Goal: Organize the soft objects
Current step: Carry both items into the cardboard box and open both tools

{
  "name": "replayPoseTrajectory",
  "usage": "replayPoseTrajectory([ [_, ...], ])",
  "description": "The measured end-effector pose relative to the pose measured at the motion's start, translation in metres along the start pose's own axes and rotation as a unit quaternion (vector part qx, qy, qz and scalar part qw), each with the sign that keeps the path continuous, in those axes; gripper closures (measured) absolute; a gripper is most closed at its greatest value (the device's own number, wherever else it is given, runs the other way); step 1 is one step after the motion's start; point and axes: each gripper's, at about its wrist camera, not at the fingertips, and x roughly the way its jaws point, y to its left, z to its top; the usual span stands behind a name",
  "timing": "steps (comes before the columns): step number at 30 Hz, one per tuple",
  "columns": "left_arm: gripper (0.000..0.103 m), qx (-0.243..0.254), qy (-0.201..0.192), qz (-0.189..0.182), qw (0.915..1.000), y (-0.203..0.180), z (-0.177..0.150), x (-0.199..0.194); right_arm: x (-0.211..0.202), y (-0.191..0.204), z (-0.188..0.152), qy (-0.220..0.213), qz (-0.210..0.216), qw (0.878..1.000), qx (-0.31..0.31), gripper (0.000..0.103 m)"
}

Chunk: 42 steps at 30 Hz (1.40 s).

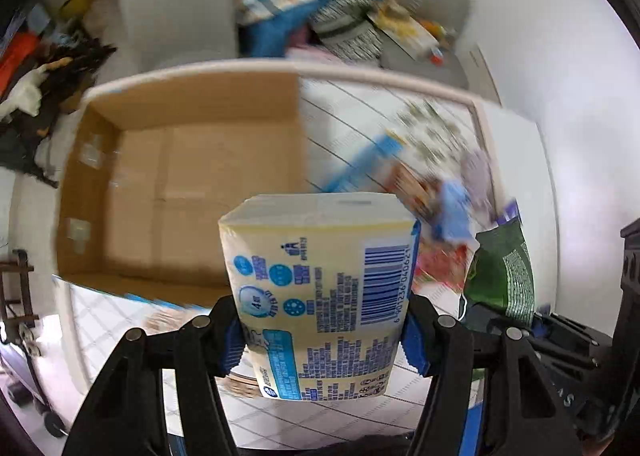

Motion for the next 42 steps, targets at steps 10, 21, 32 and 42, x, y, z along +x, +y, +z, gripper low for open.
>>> replayPoseTrajectory([
  [10,0.043,-0.013,0.024,0.032,0.9991,0.125,0.097,0.053,0.066,0.16,0.064,0.024,0.011,0.999,-0.032,0.07],
  [21,0.043,0.001,0.119,-0.019,0.9927,0.169,0.135,0.155,0.195,0.199,0.129,0.061,-0.064,0.996,-0.008,0.07],
  [32,0.042,0.003,0.148,-0.04,0.9881,0.167,0.144,0.182,0.24,0.196,0.147,0.063,-0.098,0.993,-0.01,0.069],
  [42,0.014,0.017,0.104,-0.003,0.9944,0.171,0.138,0.141,0.219,0.211,0.137,0.047,-0.112,0.992,-0.027,0.039],
])
